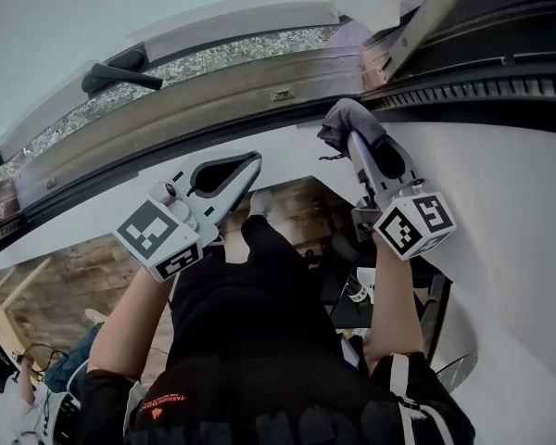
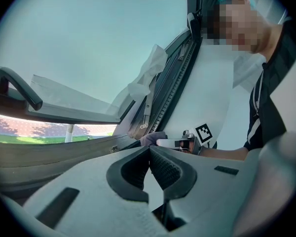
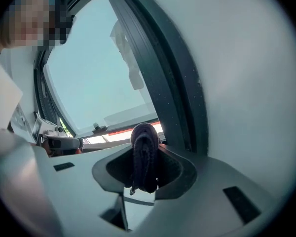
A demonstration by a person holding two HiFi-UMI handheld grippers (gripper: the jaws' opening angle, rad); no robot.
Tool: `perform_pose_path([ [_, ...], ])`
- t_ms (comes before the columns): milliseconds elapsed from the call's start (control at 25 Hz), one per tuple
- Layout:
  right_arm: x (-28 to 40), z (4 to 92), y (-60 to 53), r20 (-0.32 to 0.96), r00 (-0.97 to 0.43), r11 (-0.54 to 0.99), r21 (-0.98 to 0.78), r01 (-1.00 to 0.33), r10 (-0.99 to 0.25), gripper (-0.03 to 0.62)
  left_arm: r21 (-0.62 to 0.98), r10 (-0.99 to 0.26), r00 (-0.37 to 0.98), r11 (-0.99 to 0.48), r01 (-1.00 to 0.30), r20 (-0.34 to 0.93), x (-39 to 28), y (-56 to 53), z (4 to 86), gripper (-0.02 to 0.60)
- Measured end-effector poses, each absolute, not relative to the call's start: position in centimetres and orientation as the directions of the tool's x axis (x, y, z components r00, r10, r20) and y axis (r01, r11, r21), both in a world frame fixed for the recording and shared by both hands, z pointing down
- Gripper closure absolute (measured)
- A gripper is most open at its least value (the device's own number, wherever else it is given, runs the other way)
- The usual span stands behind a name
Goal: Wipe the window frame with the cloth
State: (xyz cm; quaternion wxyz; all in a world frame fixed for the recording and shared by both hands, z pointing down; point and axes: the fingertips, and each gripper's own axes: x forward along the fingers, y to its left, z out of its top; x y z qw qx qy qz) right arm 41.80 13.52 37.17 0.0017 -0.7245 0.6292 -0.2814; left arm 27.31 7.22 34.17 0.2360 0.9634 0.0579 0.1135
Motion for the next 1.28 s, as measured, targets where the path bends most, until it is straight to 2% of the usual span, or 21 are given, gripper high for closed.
perform_pose_path([
  [720,43.4,39.1,13.8,0.443,0.134,-0.303,-0.337,-0.891,-0.887,0.494,0.488,0.200,0.962,-0.869,0.085,0.188,29.0,7.9,35.3,0.563],
  [1280,41.9,39.6,12.9,0.451,0.094,-0.275,-0.355,-0.893,-0.887,0.494,0.499,0.184,0.965,-0.864,0.068,0.186,27.6,7.6,35.8,0.563],
])
